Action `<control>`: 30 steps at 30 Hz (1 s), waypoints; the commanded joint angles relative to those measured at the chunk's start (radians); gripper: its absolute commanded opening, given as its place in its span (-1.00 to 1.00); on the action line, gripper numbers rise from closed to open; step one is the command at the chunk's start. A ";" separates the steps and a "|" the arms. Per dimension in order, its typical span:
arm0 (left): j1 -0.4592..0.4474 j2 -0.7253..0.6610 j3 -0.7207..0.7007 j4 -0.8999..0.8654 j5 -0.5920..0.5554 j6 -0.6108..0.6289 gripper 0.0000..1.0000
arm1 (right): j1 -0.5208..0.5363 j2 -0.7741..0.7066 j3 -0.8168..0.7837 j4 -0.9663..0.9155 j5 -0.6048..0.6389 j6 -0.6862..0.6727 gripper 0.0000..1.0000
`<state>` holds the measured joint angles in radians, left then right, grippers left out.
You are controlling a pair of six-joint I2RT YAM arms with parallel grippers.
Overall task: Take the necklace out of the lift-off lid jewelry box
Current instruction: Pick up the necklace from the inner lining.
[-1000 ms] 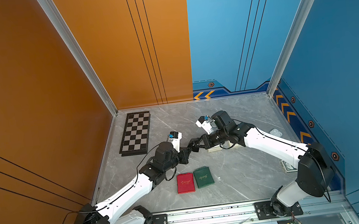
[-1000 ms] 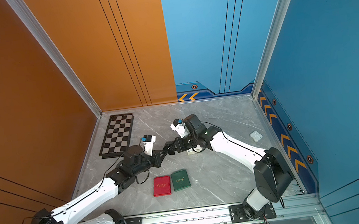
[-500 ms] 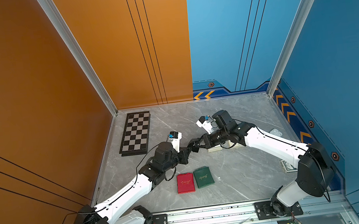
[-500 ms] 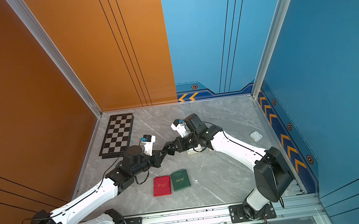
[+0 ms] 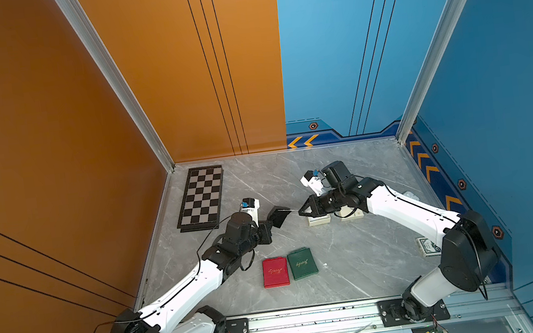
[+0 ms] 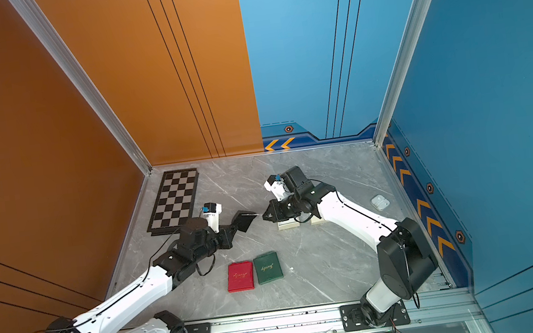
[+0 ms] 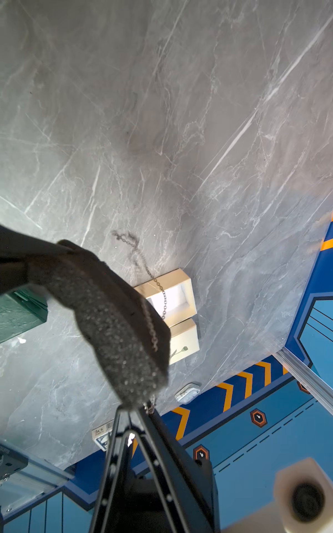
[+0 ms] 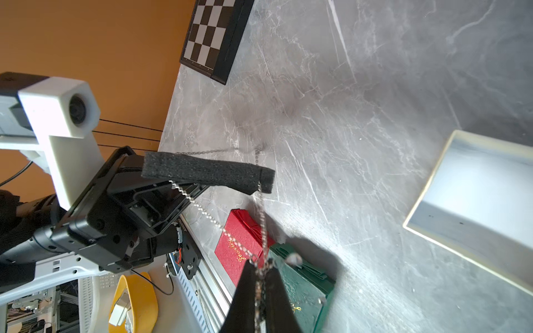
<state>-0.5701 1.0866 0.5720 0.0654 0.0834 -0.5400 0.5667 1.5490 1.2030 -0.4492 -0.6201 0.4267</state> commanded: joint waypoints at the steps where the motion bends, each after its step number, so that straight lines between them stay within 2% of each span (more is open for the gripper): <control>1: 0.003 -0.005 -0.009 -0.018 -0.034 0.005 -1.00 | 0.005 0.009 0.003 -0.040 0.021 -0.003 -0.89; 10: -0.001 0.021 0.009 -0.019 0.094 0.052 -1.00 | -0.005 0.013 0.048 0.002 0.047 0.015 -0.93; 16: -0.040 0.051 0.038 -0.037 0.168 0.094 -1.00 | -0.023 0.030 0.097 0.051 0.076 0.038 -0.93; 30: -0.174 0.111 0.101 -0.080 0.129 0.139 -1.00 | -0.104 0.089 0.215 0.097 0.112 0.047 -0.93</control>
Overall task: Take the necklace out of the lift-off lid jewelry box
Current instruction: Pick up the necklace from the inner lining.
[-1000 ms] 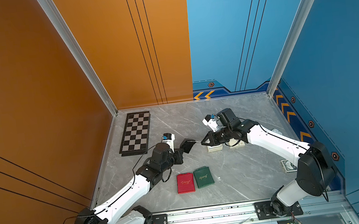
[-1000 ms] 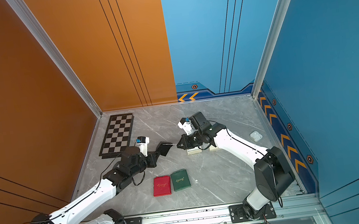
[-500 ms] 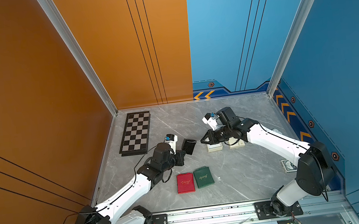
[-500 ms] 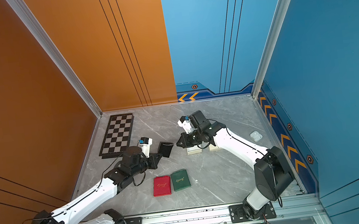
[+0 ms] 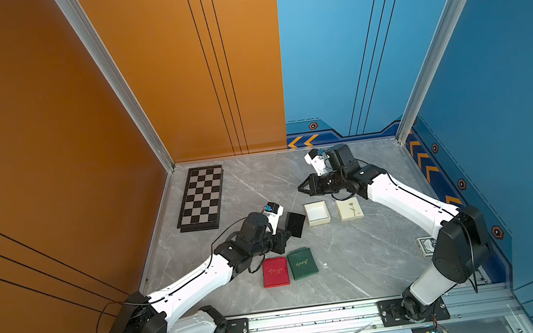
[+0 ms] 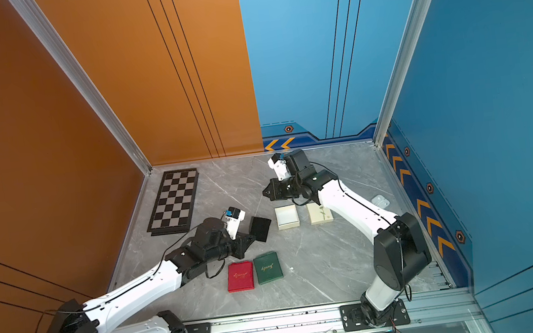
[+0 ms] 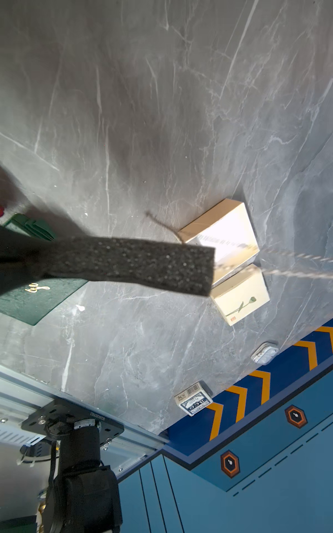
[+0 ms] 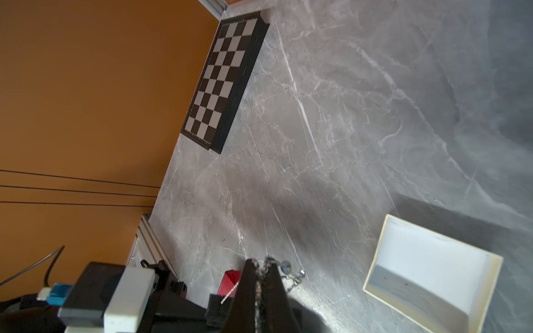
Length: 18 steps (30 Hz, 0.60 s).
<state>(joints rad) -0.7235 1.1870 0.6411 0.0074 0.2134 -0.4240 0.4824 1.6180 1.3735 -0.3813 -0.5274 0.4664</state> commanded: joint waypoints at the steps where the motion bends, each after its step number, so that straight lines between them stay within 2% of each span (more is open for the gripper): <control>1: -0.027 0.012 0.034 -0.023 -0.004 0.024 -1.00 | -0.026 0.027 0.051 0.031 0.017 0.008 -0.93; 10: -0.040 -0.012 0.027 -0.027 -0.060 0.013 -1.00 | -0.060 0.135 0.134 0.031 0.005 -0.013 -0.93; 18: 0.027 -0.191 0.015 -0.230 -0.313 -0.054 -1.00 | -0.058 0.273 0.228 0.031 -0.029 -0.029 -0.93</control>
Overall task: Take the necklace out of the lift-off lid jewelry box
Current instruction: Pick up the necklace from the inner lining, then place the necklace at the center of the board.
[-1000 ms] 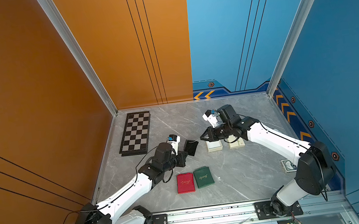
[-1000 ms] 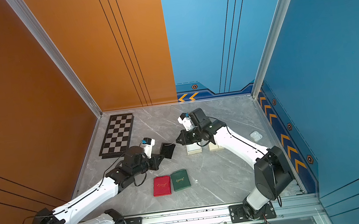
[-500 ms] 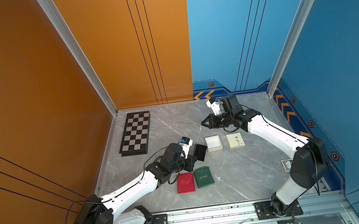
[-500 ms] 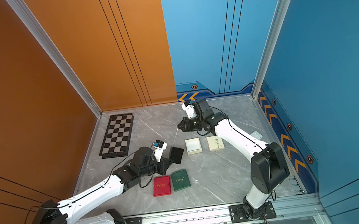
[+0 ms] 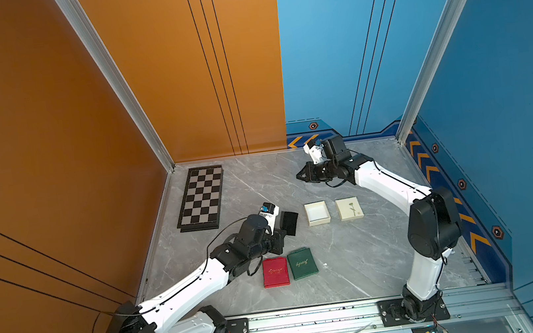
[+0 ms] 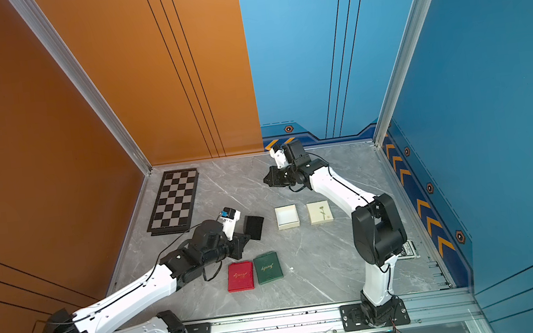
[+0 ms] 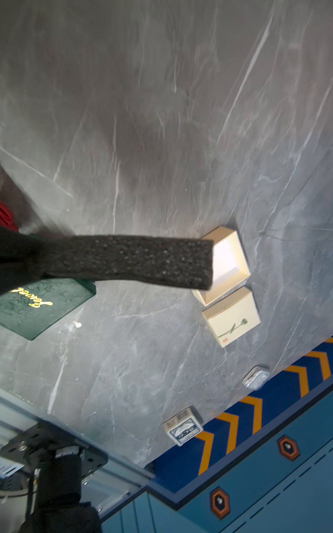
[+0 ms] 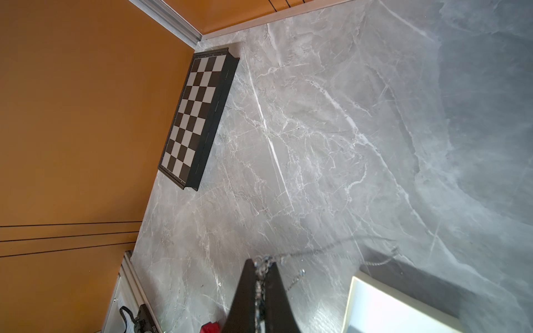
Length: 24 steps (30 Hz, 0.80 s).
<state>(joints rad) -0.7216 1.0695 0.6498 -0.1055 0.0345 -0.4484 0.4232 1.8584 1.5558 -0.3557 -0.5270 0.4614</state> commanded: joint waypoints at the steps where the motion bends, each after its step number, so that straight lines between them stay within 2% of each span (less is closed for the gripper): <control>1: 0.036 -0.110 0.001 -0.141 -0.158 -0.035 -1.00 | 0.007 0.049 0.059 0.005 -0.033 -0.024 -0.93; 7: 0.092 -0.302 -0.028 -0.254 -0.264 -0.065 -1.00 | 0.056 0.160 0.146 0.008 -0.043 -0.014 -0.93; 12: 0.124 -0.403 -0.052 -0.312 -0.281 -0.090 -1.00 | 0.103 0.279 0.260 0.011 -0.049 0.006 -0.93; 24: 0.130 -0.480 -0.080 -0.345 -0.269 -0.116 -1.00 | 0.135 0.532 0.572 0.020 -0.034 0.061 -0.93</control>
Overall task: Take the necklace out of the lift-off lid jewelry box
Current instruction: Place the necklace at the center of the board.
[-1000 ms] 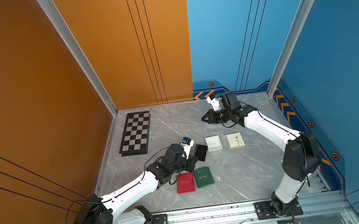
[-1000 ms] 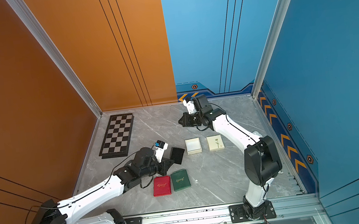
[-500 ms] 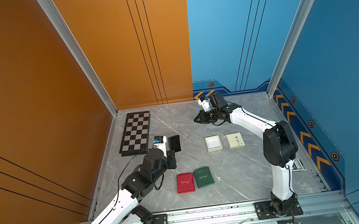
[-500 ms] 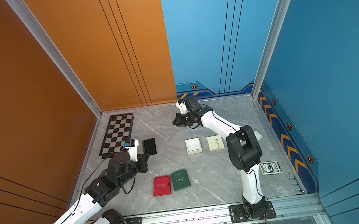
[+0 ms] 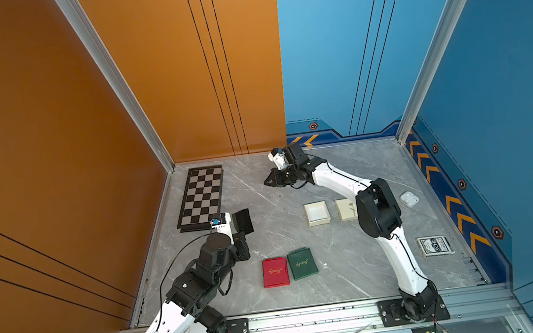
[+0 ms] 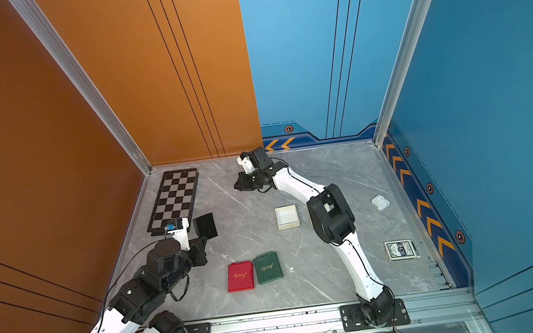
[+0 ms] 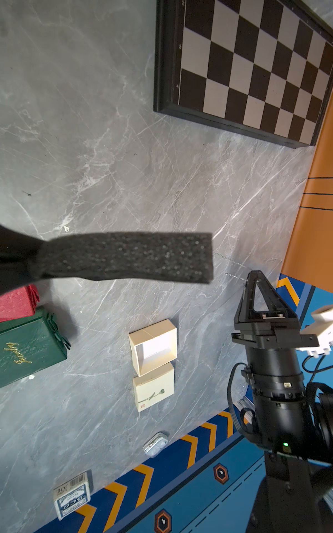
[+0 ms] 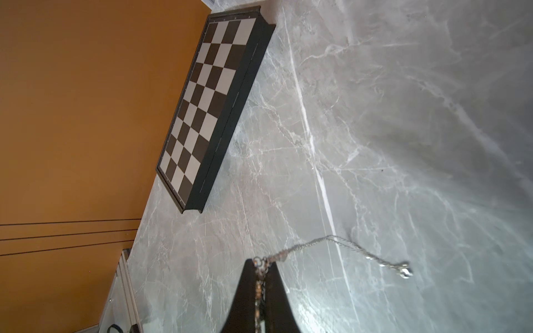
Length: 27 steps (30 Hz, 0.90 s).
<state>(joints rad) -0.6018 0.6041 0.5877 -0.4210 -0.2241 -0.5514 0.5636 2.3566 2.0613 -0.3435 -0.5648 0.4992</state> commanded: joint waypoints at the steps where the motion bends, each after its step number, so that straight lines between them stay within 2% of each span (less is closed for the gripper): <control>1: 0.010 -0.019 -0.020 -0.031 -0.010 -0.015 -1.00 | -0.007 0.052 0.091 0.006 0.009 0.027 -0.93; 8: 0.012 -0.029 -0.028 -0.030 -0.011 -0.015 -1.00 | -0.035 0.192 0.230 0.046 0.041 0.084 -0.90; 14: 0.013 -0.036 -0.037 -0.031 -0.010 -0.010 -1.00 | -0.067 0.295 0.269 0.210 0.061 0.198 -0.85; 27: 0.014 -0.038 -0.039 -0.030 -0.007 -0.015 -1.00 | -0.091 0.430 0.348 0.342 0.161 0.351 -0.67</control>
<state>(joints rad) -0.5953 0.5686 0.5571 -0.4389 -0.2245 -0.5591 0.4755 2.7701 2.3703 -0.0731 -0.4538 0.7906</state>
